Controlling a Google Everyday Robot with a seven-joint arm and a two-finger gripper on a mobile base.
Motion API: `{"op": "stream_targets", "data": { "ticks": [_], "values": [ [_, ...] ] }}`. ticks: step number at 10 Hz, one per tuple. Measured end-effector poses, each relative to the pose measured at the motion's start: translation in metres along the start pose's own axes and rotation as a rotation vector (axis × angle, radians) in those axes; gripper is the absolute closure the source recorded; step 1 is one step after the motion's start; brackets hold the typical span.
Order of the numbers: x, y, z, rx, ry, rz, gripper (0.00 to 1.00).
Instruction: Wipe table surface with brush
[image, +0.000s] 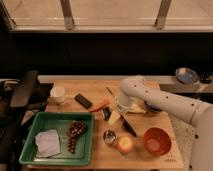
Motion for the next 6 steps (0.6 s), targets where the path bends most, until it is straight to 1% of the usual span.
{"op": "stream_targets", "data": {
  "ticks": [2,4,5,6],
  "values": [
    [0.001,-0.001,0.017,-0.031,0.020,0.015,0.20],
    [0.001,0.003,0.026,-0.054,0.034,0.026,0.20],
    [0.000,0.002,0.026,-0.052,0.036,0.025,0.23],
    [0.001,0.001,0.025,-0.050,0.035,0.026,0.29]
  ]
}}
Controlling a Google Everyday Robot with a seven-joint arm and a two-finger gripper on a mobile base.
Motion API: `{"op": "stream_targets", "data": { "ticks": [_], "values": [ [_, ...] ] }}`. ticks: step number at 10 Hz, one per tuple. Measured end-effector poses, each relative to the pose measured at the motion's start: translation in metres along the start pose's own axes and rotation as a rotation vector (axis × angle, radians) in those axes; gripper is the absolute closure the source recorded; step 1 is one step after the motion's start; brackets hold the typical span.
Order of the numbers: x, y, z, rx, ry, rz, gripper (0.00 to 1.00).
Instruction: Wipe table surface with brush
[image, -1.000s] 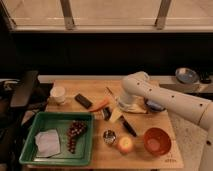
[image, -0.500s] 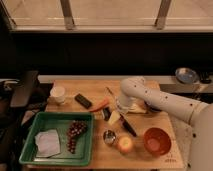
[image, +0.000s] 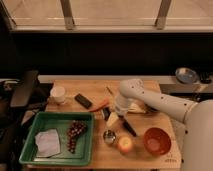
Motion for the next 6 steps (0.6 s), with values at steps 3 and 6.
{"op": "stream_targets", "data": {
  "ticks": [3,6],
  "values": [
    [0.0001,-0.0011,-0.0048,0.003,0.000,-0.001,0.61],
    [0.0022,-0.0017,0.0045,0.000,0.010,0.018,0.92]
  ]
}}
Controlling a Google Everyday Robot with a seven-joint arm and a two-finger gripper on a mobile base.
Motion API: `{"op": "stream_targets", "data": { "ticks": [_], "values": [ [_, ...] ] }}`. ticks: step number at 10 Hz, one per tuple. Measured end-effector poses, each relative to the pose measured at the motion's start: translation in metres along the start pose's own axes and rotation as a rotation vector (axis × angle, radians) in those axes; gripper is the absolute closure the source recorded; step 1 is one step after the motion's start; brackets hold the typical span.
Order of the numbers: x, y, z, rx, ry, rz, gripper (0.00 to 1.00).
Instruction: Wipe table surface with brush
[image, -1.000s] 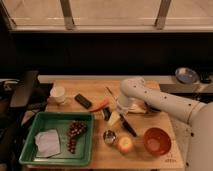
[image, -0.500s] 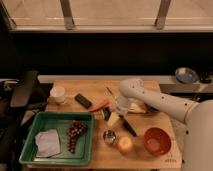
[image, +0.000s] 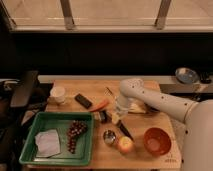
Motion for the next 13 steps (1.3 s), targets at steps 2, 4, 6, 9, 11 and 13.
{"op": "stream_targets", "data": {
  "ticks": [2,4,6,9,11,13],
  "values": [
    [0.000,0.000,0.005,0.000,0.001,0.004,1.00],
    [0.001,0.000,0.004,-0.002,0.004,0.005,1.00],
    [0.007,-0.001,0.002,0.009,0.005,0.021,1.00],
    [0.038,-0.026,-0.019,0.067,-0.007,0.115,1.00],
    [0.055,-0.044,-0.028,0.094,-0.001,0.168,1.00],
    [0.057,-0.056,-0.035,0.121,0.011,0.187,1.00]
  ]
}}
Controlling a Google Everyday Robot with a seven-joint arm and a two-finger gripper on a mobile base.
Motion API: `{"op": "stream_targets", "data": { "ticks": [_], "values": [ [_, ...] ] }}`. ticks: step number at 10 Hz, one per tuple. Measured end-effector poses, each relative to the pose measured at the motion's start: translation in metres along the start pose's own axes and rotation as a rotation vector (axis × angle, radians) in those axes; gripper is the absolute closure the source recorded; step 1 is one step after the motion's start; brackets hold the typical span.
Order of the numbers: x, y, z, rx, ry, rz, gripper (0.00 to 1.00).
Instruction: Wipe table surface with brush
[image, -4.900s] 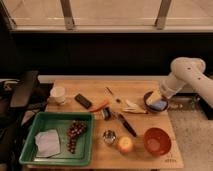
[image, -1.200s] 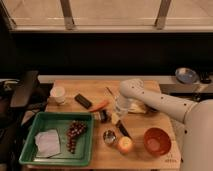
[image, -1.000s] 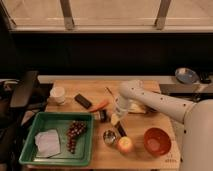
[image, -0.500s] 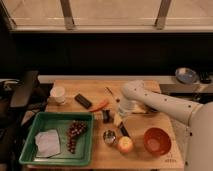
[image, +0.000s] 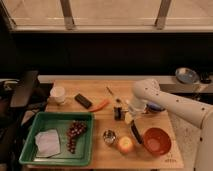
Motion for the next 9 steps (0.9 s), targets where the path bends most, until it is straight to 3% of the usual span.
{"op": "stream_targets", "data": {
  "ticks": [2,4,6,9],
  "values": [
    [-0.013,0.003,-0.004,0.024,0.004,-0.028,1.00],
    [-0.035,0.025,-0.005,0.032,-0.004,-0.077,1.00],
    [-0.052,0.054,-0.001,0.006,-0.016,-0.135,1.00],
    [-0.041,0.076,0.011,-0.034,0.009,-0.159,1.00]
  ]
}}
